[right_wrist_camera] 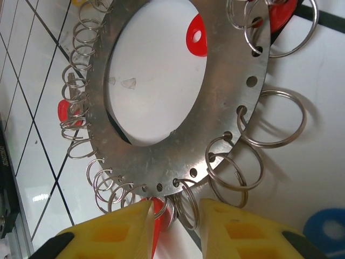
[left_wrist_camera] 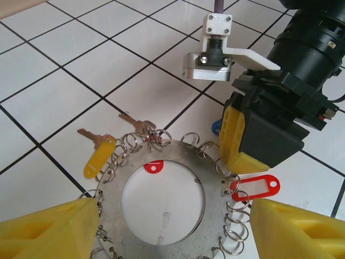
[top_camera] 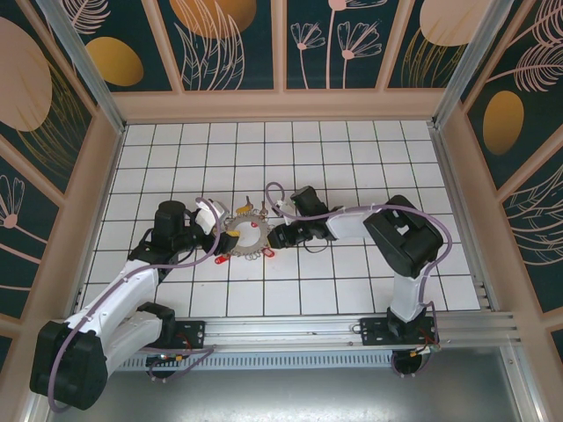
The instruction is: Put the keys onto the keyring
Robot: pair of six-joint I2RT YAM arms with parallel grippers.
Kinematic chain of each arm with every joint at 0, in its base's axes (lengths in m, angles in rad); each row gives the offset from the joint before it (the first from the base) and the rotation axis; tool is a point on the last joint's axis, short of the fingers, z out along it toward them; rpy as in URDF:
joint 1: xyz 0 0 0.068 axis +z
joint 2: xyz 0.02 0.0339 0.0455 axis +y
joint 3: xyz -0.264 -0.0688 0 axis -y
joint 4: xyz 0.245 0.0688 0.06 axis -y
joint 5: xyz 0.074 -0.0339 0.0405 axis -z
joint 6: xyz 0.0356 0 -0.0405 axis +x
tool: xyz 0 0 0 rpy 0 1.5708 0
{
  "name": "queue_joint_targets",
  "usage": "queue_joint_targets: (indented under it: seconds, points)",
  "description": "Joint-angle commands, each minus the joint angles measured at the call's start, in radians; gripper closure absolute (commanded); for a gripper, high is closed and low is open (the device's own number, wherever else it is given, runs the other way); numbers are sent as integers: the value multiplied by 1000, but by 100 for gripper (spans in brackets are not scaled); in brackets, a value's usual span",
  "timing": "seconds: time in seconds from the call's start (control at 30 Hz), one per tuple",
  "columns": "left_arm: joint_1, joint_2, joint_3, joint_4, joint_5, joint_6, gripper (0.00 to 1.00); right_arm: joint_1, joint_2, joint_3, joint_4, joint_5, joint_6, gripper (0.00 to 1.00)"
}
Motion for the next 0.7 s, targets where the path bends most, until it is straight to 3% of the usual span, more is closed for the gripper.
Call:
queue_joint_targets:
  seconds: [0.0,0.07,0.23,0.4,0.67]
  points:
    - [0,2,-6,20,26,-5,26,8,34,35,-28,-2,-21,73]
    - [0,2,-6,20,29,-5,26,7,36,40,-34,-8,-29,85]
    - [-1,1,-6,18,27,-3,26,7,11,27,-13,-40,-54,100]
    - [-1,-3,-11,20,41,7,26,8,-56,-7,41,-81,-127,100]
    - [0,2,-1,27,213,52,29,30,-229,-89,211,-81,-321,100]
